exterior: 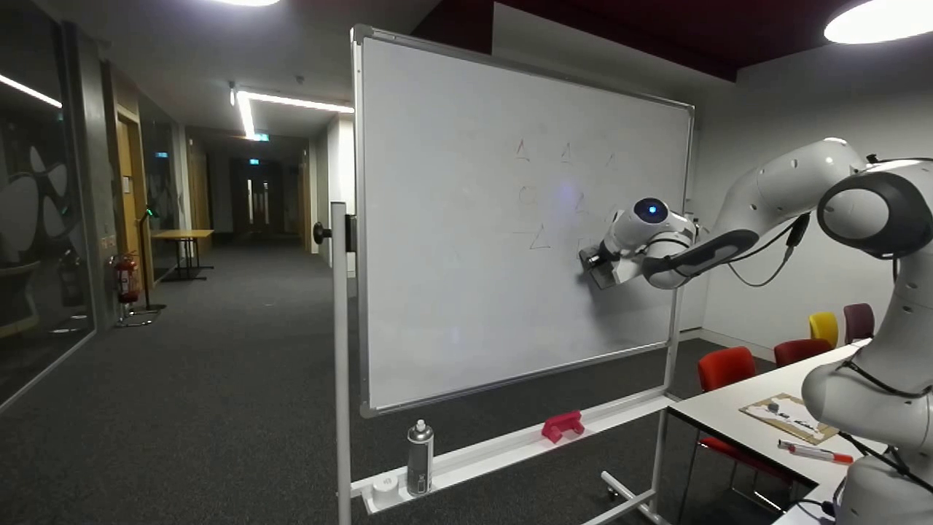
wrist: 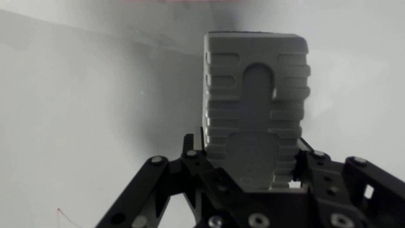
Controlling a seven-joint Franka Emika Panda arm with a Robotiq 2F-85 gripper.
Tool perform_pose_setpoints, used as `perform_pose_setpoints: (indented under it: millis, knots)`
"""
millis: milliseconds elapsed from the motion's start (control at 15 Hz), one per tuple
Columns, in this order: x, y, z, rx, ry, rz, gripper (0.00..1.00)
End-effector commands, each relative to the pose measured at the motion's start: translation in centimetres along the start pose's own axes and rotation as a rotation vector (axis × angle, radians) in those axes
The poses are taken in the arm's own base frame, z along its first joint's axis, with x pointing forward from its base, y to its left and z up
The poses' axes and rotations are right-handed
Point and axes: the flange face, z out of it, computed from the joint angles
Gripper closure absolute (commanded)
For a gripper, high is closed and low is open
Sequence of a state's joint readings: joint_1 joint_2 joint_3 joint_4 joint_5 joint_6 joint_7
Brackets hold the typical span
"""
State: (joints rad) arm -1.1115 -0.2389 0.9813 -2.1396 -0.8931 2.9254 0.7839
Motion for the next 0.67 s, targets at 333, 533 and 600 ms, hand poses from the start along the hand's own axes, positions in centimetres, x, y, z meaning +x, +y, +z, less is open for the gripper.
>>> perform_pose_setpoints:
  millis: [333,533,600]
  knots:
    - [0.6,0.4,-0.7,0.038,0.082,-0.041,0.65]
    - [1.2,1.2,-1.2,0.060,0.155,-0.082,0.65]
    - [1.3,1.5,-1.3,0.063,0.174,-0.098,0.65]
